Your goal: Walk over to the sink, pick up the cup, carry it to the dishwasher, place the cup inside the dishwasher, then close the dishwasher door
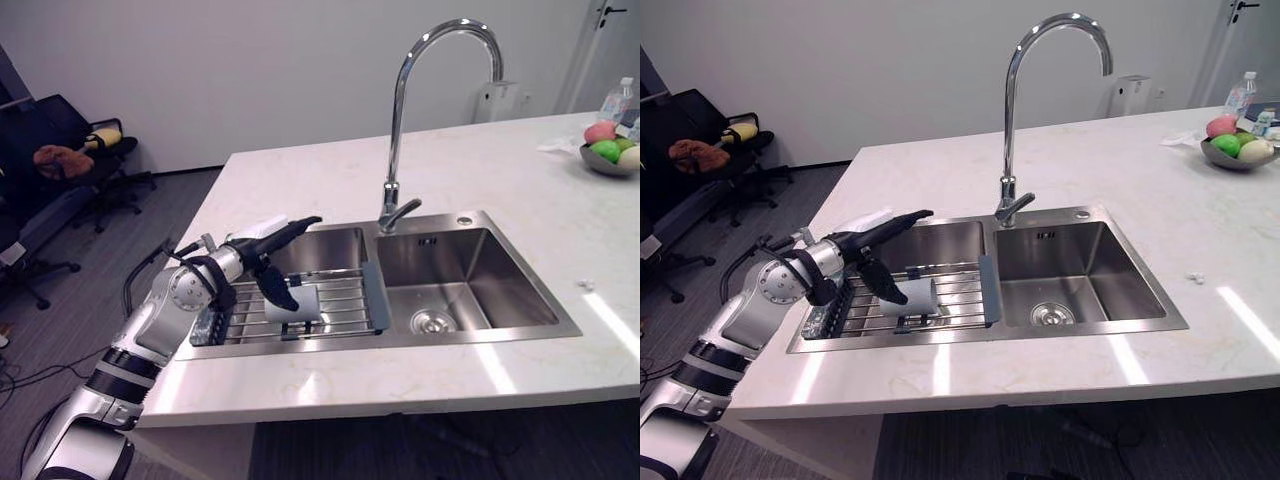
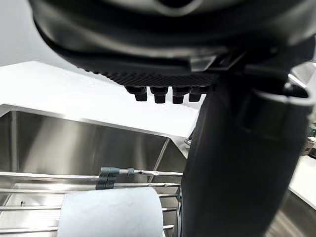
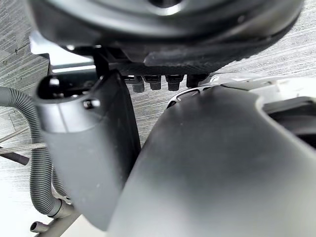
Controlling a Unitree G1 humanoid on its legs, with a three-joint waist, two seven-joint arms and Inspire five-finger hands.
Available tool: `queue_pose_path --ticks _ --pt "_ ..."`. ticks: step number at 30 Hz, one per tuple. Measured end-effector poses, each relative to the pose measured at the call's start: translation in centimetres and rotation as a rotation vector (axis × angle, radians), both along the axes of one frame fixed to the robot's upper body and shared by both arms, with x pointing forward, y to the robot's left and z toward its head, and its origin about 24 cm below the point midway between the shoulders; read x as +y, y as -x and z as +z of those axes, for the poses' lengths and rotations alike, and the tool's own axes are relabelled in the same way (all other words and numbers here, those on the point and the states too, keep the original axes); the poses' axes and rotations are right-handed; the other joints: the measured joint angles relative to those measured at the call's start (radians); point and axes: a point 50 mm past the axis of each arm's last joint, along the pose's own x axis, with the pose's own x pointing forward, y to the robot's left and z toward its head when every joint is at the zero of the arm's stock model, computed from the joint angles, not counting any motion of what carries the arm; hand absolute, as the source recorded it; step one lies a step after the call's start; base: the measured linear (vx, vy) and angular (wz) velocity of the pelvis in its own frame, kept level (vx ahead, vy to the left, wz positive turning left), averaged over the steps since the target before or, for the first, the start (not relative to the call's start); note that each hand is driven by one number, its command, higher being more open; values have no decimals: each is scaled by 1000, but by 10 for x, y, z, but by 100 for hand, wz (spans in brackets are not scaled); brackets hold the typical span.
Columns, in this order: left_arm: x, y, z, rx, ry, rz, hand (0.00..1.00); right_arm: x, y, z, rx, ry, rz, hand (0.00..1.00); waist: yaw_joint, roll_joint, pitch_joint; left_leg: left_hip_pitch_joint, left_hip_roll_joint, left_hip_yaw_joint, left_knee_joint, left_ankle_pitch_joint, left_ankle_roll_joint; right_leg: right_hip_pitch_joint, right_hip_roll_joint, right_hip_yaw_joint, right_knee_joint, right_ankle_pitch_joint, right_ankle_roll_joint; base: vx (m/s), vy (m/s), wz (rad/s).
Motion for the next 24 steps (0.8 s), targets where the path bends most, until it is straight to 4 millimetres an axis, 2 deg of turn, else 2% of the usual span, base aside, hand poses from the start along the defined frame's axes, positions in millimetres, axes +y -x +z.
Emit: queue_pose_path --ticks 7,13,24 --pt "3 2 -27 139 -4 27 100 1 1 -1 18 -3 0 100 -7 -2 2 -3 -4 -4 0 -2 -2 18 2 -8 -34 14 4 26 0 2" --pt "4 3 -39 182 6 48 100 1 0 -1 23 -4 3 100 -8 -2 3 -3 -4 -4 0 -3 -3 24 4 -11 -49 21 2 0 0 0" --pt "-3 3 -44 153 42 64 100 3 -1 -1 25 -2 19 100 -10 -5 5 -2 -5 -4 0 -4 -2 33 5 -12 -75 37 5 -29 -2 0"
